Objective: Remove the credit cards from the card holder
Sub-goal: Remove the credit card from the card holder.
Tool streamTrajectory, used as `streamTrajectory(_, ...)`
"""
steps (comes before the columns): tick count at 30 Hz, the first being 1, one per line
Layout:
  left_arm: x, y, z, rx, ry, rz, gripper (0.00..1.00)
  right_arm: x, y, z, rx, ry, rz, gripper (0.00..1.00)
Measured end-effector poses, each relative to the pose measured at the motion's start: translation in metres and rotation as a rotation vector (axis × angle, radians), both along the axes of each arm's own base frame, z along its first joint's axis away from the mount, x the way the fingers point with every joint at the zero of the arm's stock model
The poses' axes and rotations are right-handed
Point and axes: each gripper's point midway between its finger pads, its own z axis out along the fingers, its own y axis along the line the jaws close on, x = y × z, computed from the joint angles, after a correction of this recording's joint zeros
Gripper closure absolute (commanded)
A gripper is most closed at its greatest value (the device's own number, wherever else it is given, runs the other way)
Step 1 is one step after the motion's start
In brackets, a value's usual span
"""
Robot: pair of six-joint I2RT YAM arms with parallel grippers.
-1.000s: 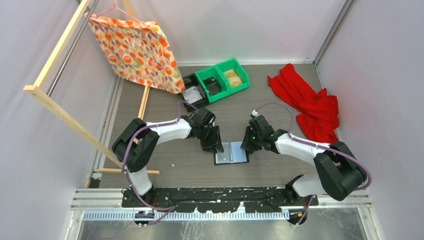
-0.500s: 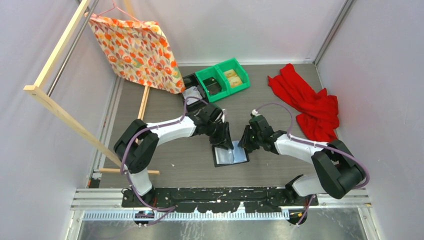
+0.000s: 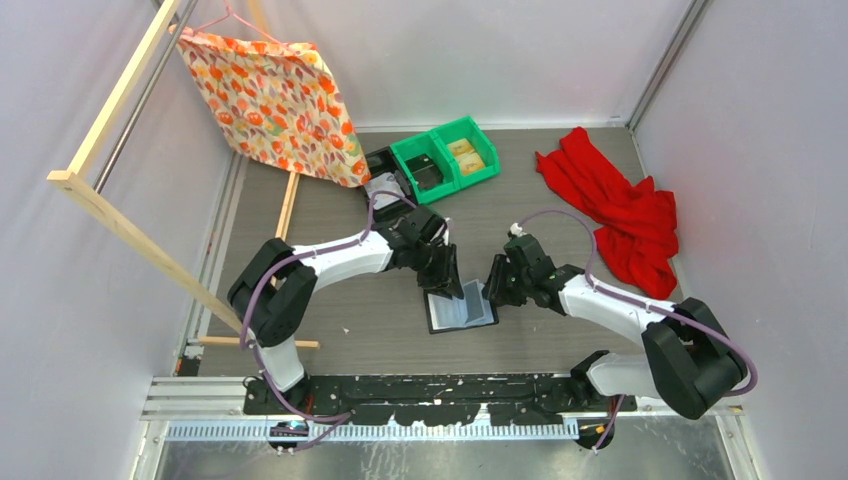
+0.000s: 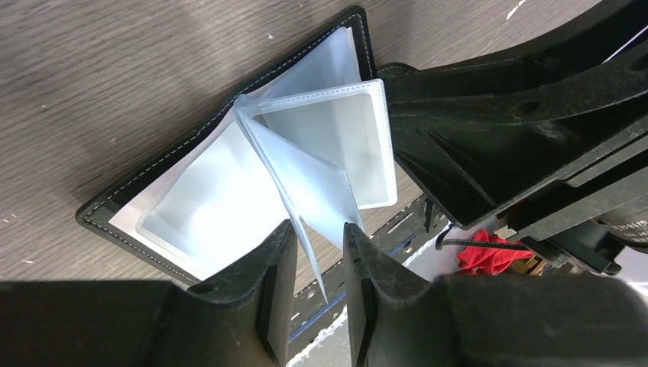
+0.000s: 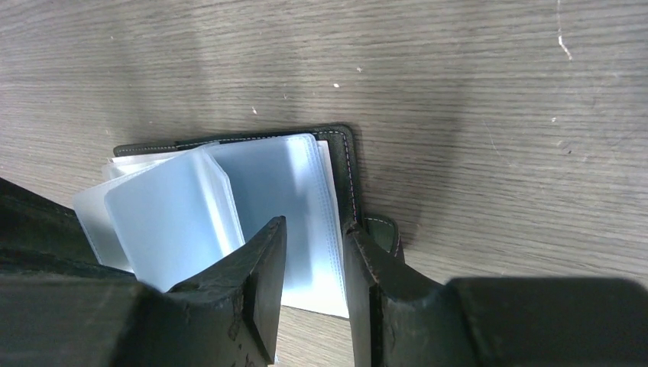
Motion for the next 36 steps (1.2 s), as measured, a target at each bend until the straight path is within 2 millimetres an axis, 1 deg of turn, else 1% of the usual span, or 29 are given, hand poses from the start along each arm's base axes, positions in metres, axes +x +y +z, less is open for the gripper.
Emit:
streamTrajectory(8,0.001,0.009,-0.008,0.055,-0.015,0.009,0.69,-0.006,0.002,0.000,0.009,0.019,0.024,0.59)
streamTrajectory(12,0.001,0.018,-0.010,0.097,-0.026,0.022,0.68,-0.007,0.006,0.005,0.024,0.002,0.058,0.57)
streamTrajectory(17,0.004,0.033,-0.002,0.133,-0.074,0.049,0.68,-0.005,0.013,0.014,0.023,-0.032,0.108,0.57)
streamTrajectory(22,0.004,0.055,0.011,0.133,-0.125,0.106,0.68,-0.010,0.029,0.022,0.024,-0.061,0.178,0.56)
streamTrajectory(25,0.006,0.063,0.017,0.122,-0.138,0.143,0.68,-0.013,0.038,0.024,0.017,-0.071,0.209,0.56)
streamTrajectory(28,0.006,0.061,0.018,0.079,-0.136,0.158,0.67,-0.016,0.045,0.020,0.002,-0.067,0.231,0.56)
streamTrajectory(31,0.002,0.053,0.017,0.029,-0.114,0.148,0.68,-0.019,0.045,0.013,-0.014,-0.052,0.237,0.56)
streamTrajectory(36,0.002,0.043,0.007,-0.002,-0.078,0.139,0.69,-0.017,0.043,0.008,-0.033,-0.046,0.227,0.56)
